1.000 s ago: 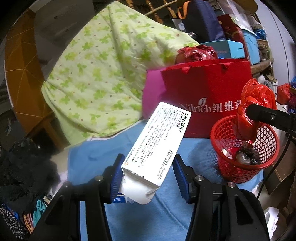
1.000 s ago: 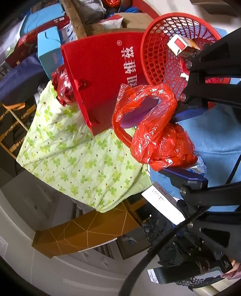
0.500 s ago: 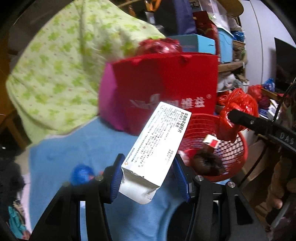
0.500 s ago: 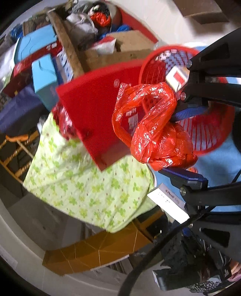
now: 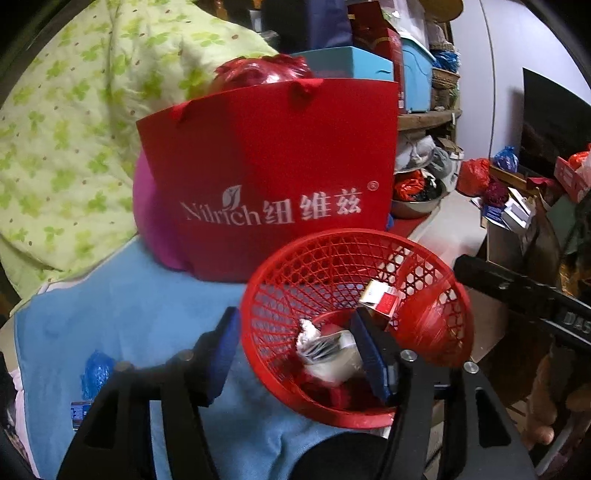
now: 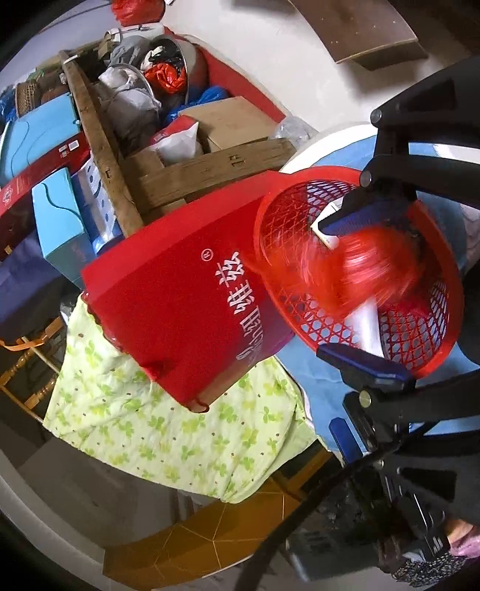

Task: Collect trash
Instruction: 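Lower both held items over the red mesh basket and open both tools, then move both tools back over the remaining items on the blanket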

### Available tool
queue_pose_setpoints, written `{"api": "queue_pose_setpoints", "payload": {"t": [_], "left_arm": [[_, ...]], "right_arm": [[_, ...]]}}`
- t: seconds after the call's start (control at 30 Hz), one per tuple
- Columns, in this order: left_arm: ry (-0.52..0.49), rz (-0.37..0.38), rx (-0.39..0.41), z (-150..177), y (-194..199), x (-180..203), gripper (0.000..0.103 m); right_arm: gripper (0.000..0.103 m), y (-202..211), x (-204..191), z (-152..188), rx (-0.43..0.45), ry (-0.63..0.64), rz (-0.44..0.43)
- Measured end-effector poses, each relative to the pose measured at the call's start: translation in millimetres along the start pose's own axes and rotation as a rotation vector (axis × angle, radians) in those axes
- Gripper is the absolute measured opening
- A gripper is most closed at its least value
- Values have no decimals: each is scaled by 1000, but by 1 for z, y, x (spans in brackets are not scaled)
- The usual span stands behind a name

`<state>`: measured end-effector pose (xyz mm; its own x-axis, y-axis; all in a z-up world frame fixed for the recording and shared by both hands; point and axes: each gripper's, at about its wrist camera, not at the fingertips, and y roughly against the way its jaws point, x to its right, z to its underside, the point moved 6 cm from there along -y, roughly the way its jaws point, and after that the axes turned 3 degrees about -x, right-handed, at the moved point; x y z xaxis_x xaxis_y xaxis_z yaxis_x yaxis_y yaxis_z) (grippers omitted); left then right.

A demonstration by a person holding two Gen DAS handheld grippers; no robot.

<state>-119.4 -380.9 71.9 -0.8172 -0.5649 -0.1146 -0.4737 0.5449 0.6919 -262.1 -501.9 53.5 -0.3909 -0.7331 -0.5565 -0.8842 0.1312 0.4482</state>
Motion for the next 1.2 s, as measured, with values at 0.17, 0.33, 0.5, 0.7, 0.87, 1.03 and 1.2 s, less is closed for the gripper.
{"api": "queue_pose_setpoints", "payload": {"t": [0.17, 0.33, 0.5, 0.7, 0.87, 1.03, 1.2], "left_arm": [[27, -37, 12, 16, 10, -31, 65], [90, -153, -18, 65, 24, -94, 65], [225, -315, -81, 134, 46, -184, 65], [397, -489, -125, 214, 78, -272, 65], [476, -495, -136, 251, 83, -298, 65], [520, -466, -155, 278, 63, -306, 65], [542, -450, -164, 291, 48, -314, 65]], "right_arm": [[67, 9, -7, -3, 42, 21, -12], [67, 13, -27, -4, 65, 59, -43], [67, 15, -68, -2, 87, 118, -132], [67, -1, -147, 16, 39, 236, -256], [67, -39, -201, 54, -87, 314, -321], [67, -100, -229, 107, -275, 358, -319], [67, -158, -226, 140, -399, 363, -261]]}}
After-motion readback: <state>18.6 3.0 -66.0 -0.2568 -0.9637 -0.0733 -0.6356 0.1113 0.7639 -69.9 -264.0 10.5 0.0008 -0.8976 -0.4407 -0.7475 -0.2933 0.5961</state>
